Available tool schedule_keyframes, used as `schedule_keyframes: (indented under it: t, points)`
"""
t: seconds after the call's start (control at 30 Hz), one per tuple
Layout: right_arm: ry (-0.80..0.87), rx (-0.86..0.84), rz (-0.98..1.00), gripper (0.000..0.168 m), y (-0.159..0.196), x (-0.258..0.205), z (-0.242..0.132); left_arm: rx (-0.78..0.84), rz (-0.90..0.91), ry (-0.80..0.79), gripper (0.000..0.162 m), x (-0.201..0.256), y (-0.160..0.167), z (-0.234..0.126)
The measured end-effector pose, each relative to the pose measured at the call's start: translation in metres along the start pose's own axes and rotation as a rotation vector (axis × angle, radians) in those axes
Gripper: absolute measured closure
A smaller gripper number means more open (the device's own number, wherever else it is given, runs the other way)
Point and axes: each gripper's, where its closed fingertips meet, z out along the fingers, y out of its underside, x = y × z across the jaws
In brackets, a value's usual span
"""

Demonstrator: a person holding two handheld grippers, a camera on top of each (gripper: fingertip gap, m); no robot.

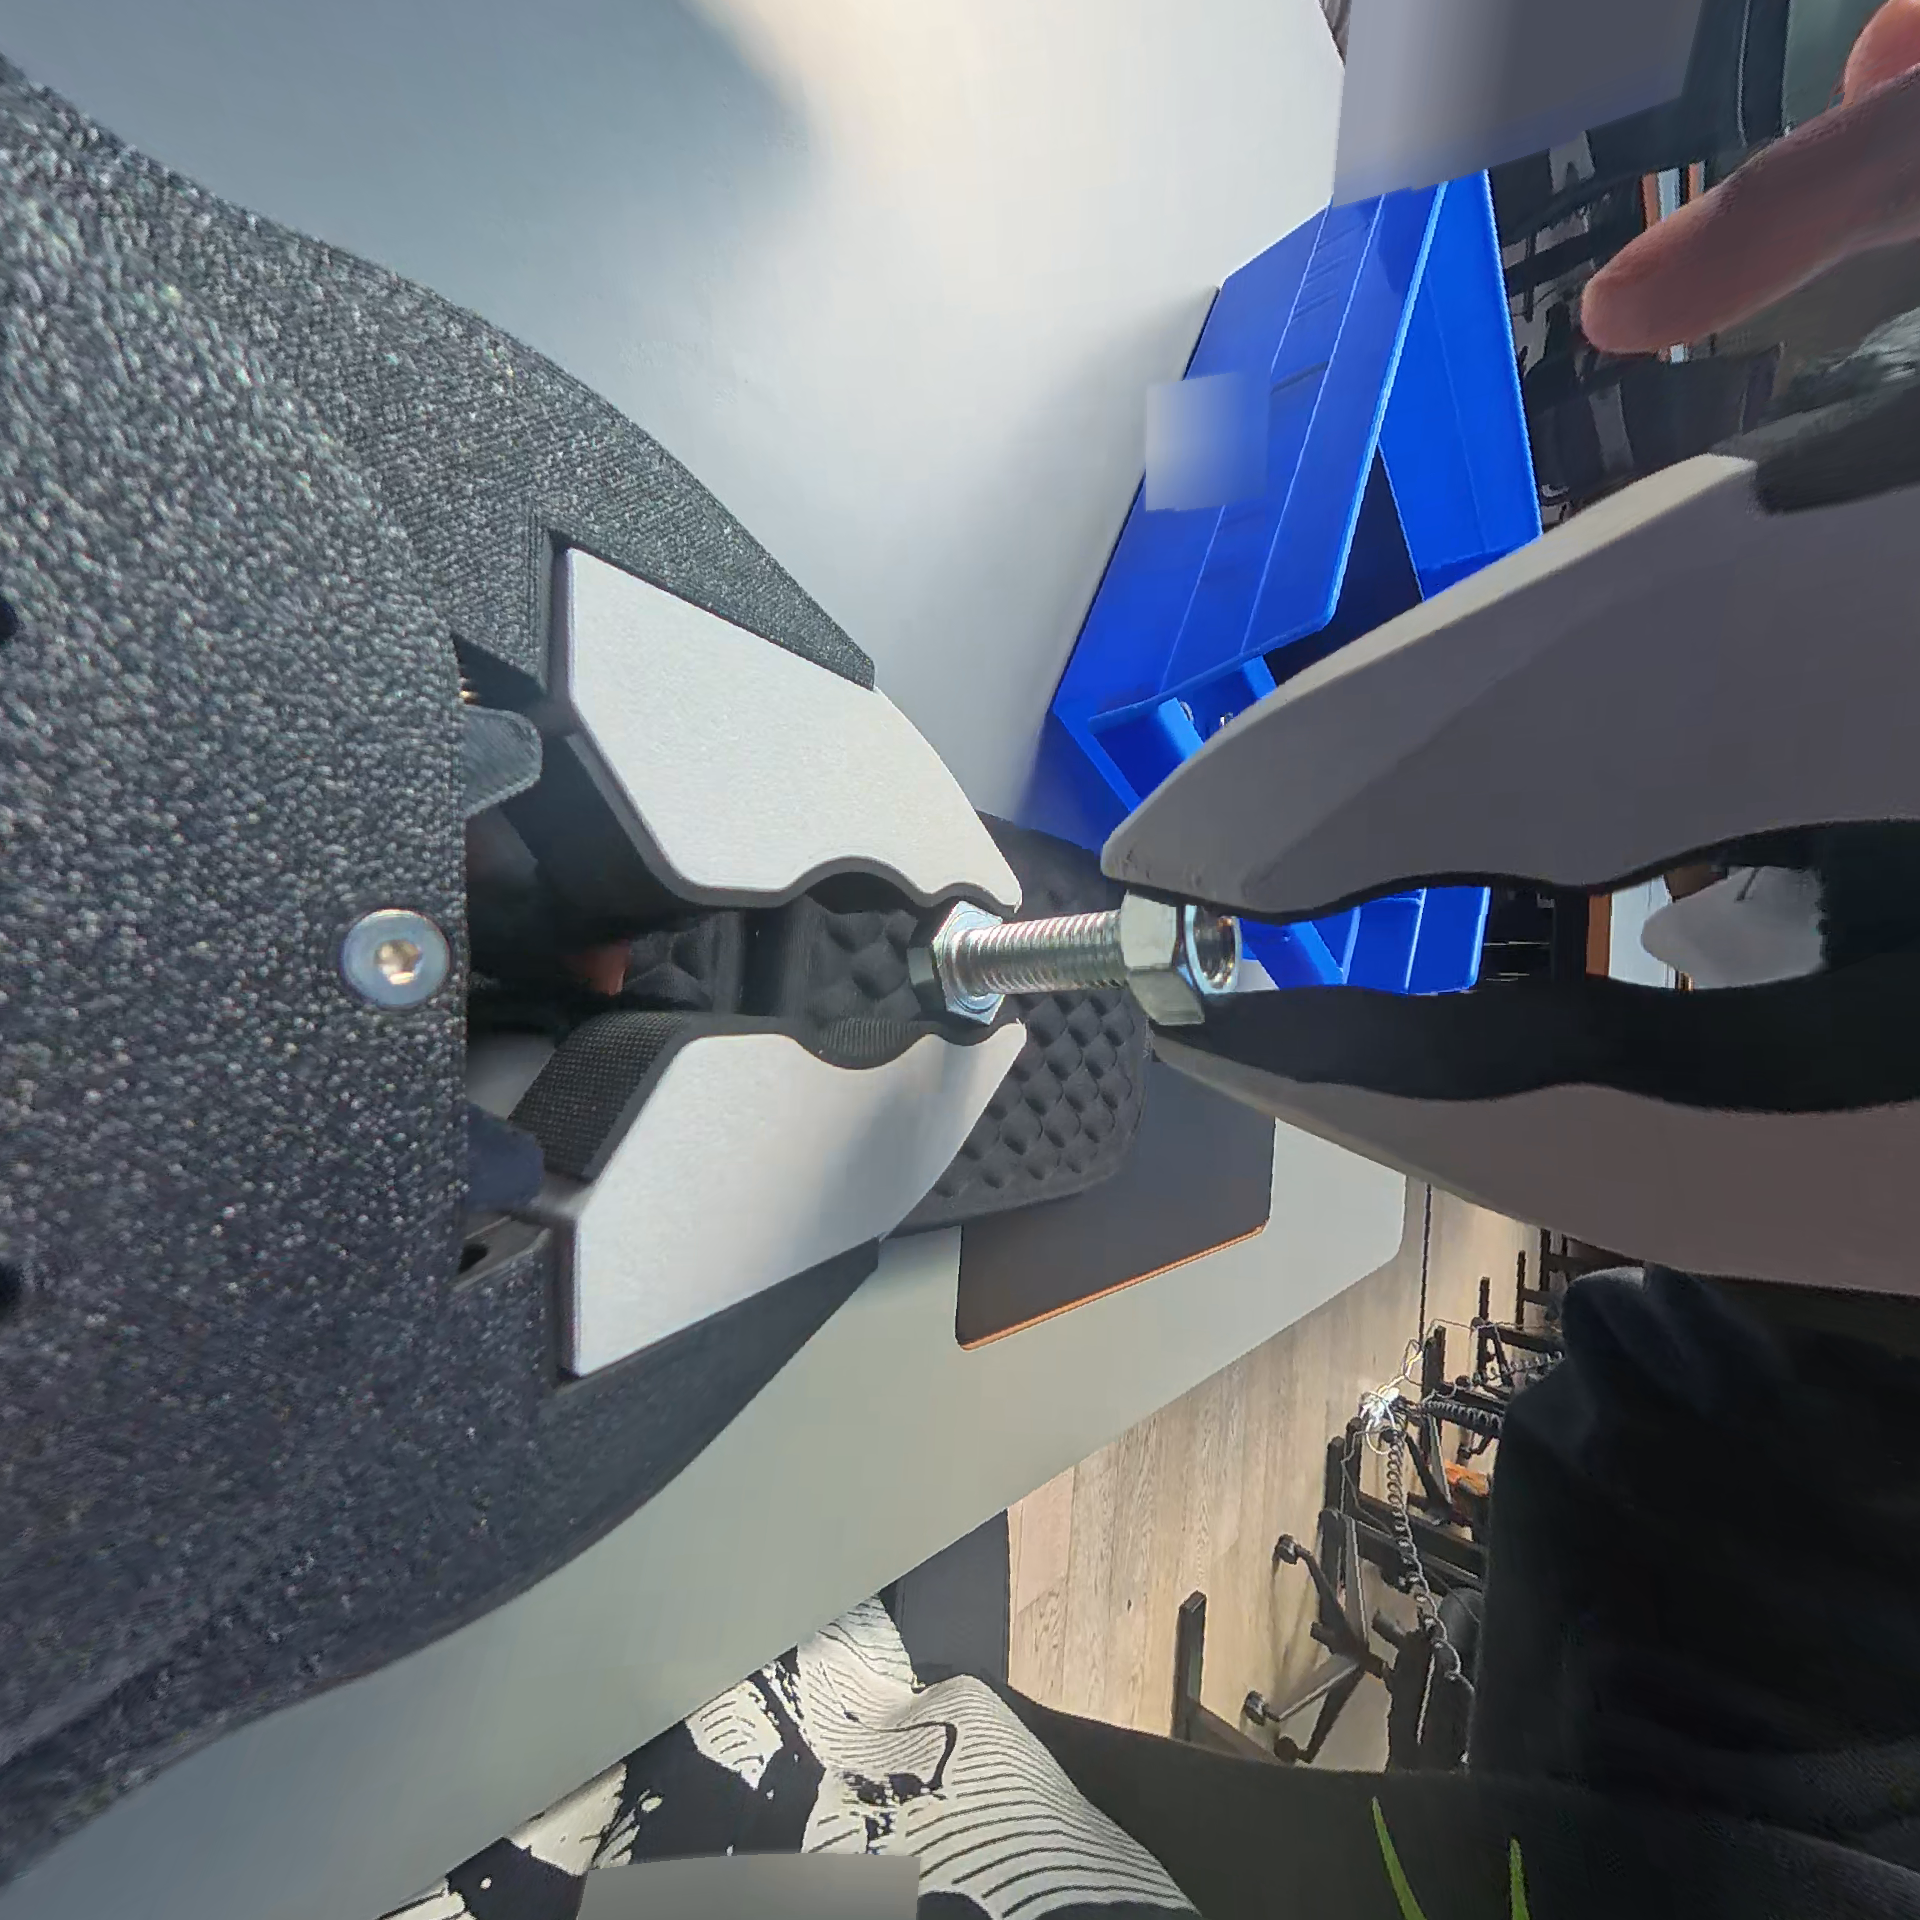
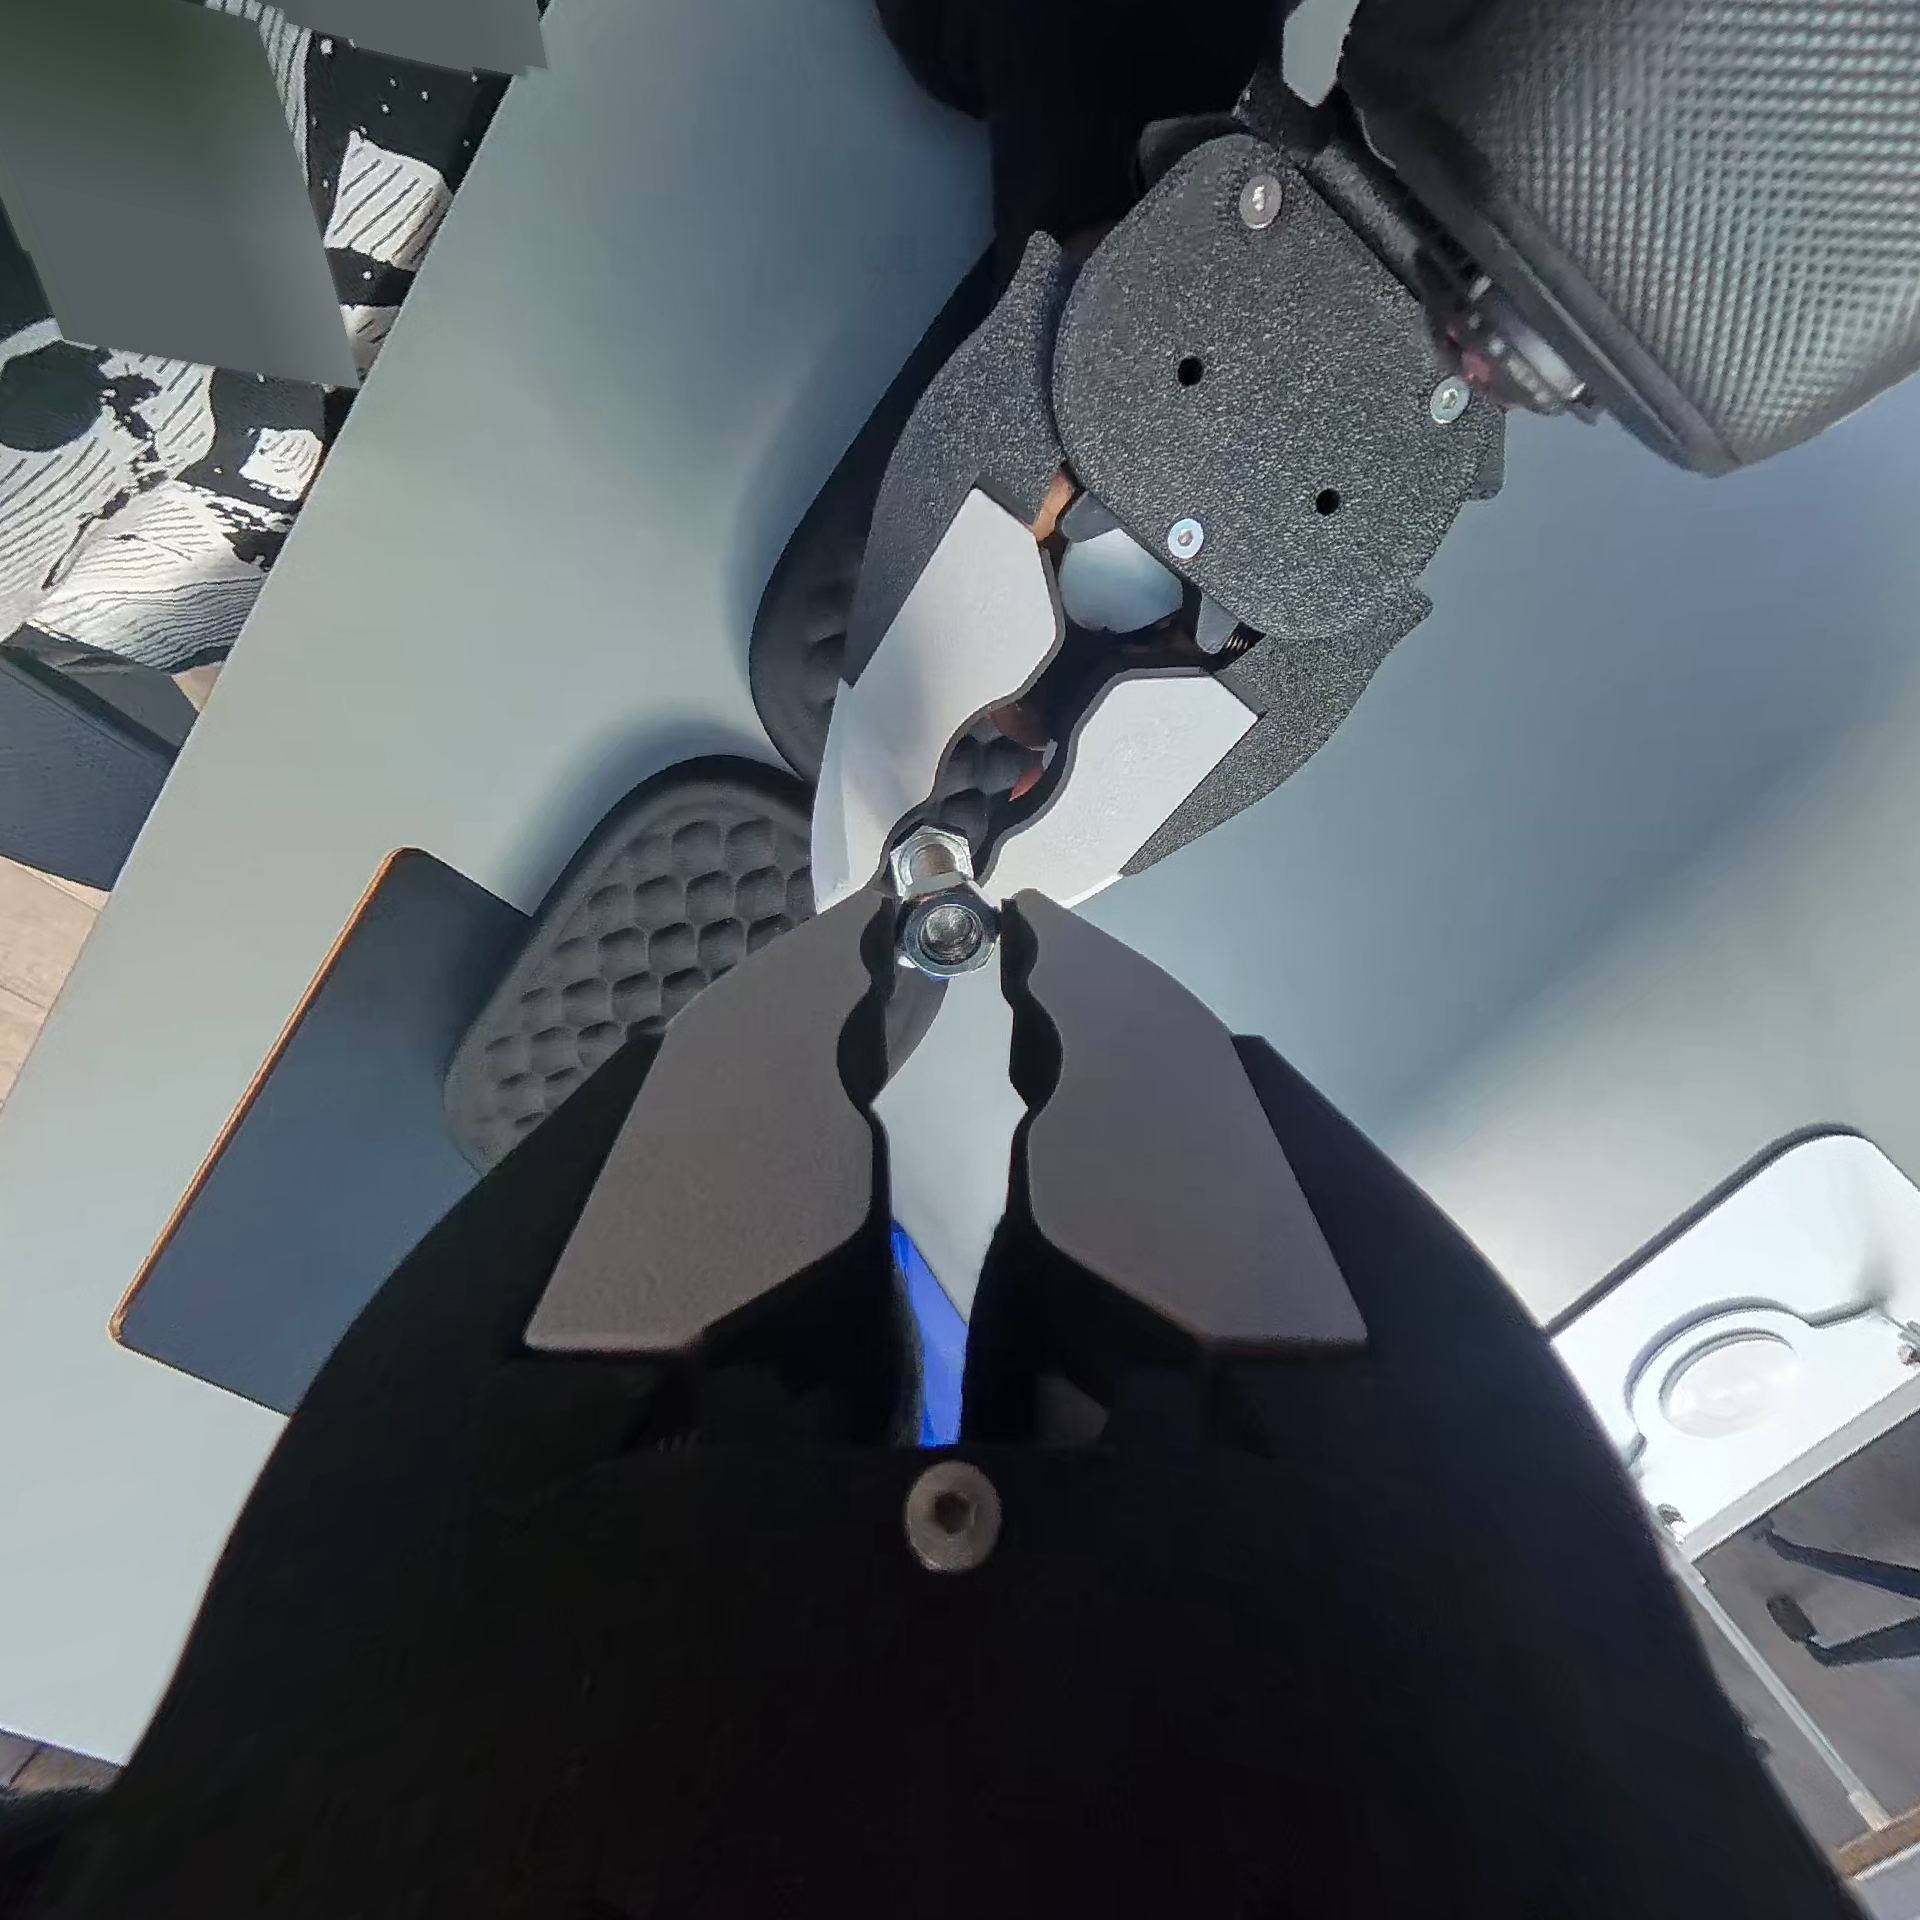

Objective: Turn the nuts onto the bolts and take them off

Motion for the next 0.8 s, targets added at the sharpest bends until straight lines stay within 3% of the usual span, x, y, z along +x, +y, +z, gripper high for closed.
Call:
schedule_keyframes:
  t: [0.17,0.53,0.63,0.8]
  points:
    - [0.018,0.007,-0.142,0.15,-0.006,-0.006,-0.001,0.011,-0.016,0.12,0.147,0.012,-0.001,-0.002]
    - [0.069,0.058,-0.531,0.15,-0.053,-0.029,0.0,-0.027,-0.101,0.973,0.147,0.084,-0.003,-0.044]
    - [0.093,0.047,-0.61,0.15,-0.06,-0.031,0.001,-0.059,-0.111,1.098,0.147,0.092,-0.001,-0.053]
    - [0.22,0.086,-0.657,0.151,-0.068,-0.023,-0.011,0.018,-0.179,1.232,0.147,0.09,-0.012,-0.068]
